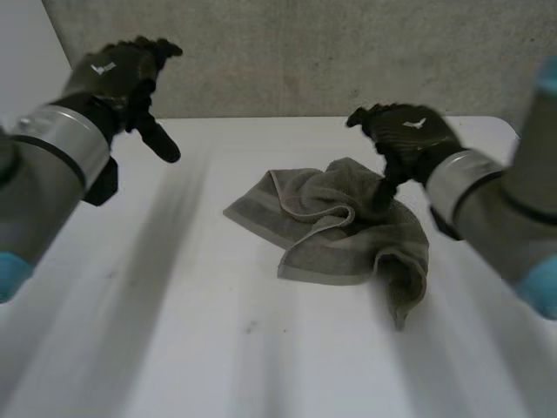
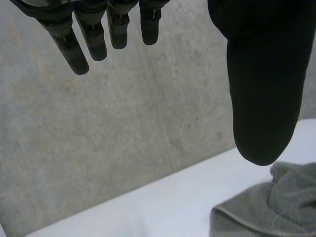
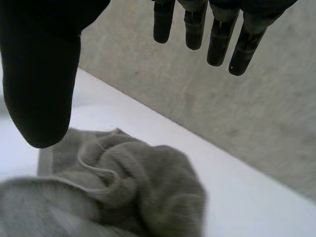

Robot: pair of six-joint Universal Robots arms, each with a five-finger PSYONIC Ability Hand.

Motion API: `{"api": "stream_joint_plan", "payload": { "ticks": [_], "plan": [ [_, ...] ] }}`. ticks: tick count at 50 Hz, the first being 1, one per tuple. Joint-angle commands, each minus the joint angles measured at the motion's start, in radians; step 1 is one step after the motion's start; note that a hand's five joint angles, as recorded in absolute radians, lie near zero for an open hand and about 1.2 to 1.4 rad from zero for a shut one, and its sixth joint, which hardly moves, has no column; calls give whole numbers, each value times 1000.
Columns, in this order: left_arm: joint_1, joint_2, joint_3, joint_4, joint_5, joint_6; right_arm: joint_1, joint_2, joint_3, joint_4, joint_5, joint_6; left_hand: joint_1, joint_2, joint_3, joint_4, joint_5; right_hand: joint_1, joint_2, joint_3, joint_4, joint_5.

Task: Fold the towel.

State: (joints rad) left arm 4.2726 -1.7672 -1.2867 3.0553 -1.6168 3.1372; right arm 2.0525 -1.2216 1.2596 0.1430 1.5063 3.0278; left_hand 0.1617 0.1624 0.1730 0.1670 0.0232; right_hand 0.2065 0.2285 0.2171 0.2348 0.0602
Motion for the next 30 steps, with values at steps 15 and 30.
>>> {"api": "stream_joint_plan", "payload": {
  "ticks": [15,30],
  "plan": [
    [1,-230,6,105,2,24,20,541,-293,-114,103,206,17,16,5,11,-19,269,247,258,241,241],
    [-13,-232,-40,123,30,20,18,176,-76,-134,56,-106,34,34,23,29,-2,1190,1168,1179,1161,1161]
  ]
}}
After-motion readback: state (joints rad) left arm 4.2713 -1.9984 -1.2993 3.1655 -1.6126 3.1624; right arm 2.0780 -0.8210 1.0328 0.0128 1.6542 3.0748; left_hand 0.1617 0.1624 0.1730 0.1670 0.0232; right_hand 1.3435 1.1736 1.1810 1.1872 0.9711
